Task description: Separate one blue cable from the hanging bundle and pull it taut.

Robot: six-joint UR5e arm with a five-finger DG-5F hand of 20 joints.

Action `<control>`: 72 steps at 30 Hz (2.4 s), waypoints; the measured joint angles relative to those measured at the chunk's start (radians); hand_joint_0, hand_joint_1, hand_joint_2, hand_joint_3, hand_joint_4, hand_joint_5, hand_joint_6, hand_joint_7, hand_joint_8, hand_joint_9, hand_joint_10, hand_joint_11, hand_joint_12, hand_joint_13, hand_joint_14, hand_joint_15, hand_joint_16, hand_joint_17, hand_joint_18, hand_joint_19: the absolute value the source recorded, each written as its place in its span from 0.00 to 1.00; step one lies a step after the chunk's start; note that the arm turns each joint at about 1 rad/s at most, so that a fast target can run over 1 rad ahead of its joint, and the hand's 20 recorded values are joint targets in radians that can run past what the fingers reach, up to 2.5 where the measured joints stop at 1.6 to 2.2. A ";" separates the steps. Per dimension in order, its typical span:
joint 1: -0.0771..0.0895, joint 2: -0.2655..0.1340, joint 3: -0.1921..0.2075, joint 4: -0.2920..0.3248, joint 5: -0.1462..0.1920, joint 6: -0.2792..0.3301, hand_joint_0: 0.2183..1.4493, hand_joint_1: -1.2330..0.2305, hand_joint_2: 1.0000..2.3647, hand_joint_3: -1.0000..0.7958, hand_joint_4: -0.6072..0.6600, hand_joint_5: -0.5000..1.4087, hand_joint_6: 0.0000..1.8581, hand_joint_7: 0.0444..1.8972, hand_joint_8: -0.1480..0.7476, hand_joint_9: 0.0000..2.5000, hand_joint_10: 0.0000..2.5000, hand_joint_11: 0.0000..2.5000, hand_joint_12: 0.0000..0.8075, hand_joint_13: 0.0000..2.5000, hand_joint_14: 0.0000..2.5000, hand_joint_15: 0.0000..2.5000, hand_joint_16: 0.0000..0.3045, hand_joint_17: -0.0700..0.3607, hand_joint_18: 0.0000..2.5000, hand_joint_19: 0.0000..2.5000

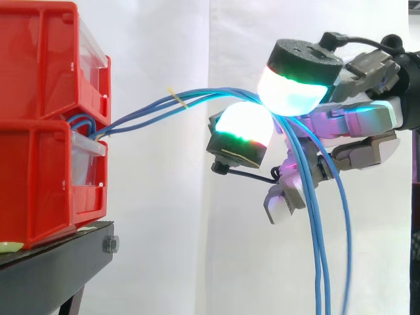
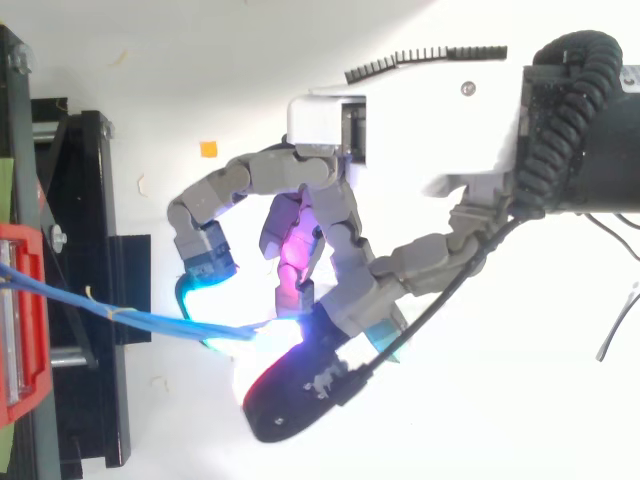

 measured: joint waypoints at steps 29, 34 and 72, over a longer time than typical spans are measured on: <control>0.000 0.000 0.000 0.000 0.000 0.000 0.24 0.46 0.01 0.40 0.54 0.33 0.27 0.72 0.35 0.75 0.00 0.09 0.35 0.48 0.00 0.14 0.22 0.51 0.28 0.17; 0.000 0.000 0.000 0.000 0.000 0.000 0.22 0.45 0.00 0.38 0.55 0.33 0.27 0.72 0.35 0.75 0.00 0.08 0.37 0.48 0.00 0.13 0.23 0.53 0.30 0.16; -0.004 0.000 -0.007 -0.002 0.000 0.002 0.23 0.36 0.00 0.28 0.50 0.34 0.27 0.68 0.28 0.76 0.00 0.10 0.28 0.48 0.01 0.15 0.16 0.42 0.25 0.20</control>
